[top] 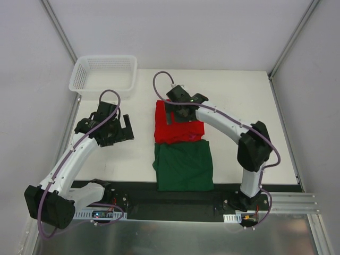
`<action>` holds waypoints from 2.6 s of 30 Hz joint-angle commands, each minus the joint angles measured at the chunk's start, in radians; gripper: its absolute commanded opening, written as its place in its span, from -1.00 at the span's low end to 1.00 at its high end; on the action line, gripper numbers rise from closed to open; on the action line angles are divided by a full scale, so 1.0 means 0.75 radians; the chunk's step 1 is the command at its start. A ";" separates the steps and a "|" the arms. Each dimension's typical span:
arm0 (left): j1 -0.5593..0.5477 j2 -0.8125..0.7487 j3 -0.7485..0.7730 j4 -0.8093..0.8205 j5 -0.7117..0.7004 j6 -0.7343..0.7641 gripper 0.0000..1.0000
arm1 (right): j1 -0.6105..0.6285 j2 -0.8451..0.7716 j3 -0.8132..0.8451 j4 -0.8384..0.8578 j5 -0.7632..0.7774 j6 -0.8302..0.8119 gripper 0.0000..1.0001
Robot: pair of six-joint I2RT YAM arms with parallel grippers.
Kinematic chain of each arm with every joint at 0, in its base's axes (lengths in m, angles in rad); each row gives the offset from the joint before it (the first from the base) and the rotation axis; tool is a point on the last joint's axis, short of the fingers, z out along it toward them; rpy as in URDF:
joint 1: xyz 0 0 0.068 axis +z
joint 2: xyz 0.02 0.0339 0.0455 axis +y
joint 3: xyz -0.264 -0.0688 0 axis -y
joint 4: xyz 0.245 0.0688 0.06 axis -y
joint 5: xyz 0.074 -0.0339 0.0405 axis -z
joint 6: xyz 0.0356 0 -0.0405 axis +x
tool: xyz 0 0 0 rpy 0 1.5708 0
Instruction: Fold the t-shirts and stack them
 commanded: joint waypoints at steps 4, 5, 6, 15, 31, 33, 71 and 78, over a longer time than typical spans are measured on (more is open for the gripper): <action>-0.055 0.114 0.084 0.053 0.123 -0.018 0.99 | -0.278 -0.500 -0.165 -0.113 -0.071 -0.114 0.93; -0.055 0.126 0.071 0.084 0.162 -0.020 0.99 | -0.323 -0.596 -0.234 -0.115 -0.090 -0.136 0.92; -0.055 0.143 0.051 0.113 0.244 -0.022 0.99 | -0.404 -0.651 -0.304 -0.115 -0.118 -0.152 0.92; -0.051 0.065 -0.321 0.531 0.610 -0.086 0.99 | -0.651 -1.130 -1.105 0.118 -0.678 -0.124 0.93; -0.053 -0.248 -0.686 0.855 0.983 -0.253 0.99 | -0.716 -1.386 -1.612 0.446 -1.035 -0.087 0.93; -0.057 -0.234 -0.716 0.861 0.966 -0.280 0.99 | -0.722 -1.352 -1.648 0.476 -1.035 -0.091 0.93; -0.302 0.284 -0.823 1.428 0.838 -0.452 0.99 | -0.512 -1.114 -1.794 0.626 -0.871 0.107 0.93; -0.358 0.314 -0.792 1.455 0.821 -0.466 0.99 | -0.381 -1.022 -1.794 0.691 -0.837 0.197 0.93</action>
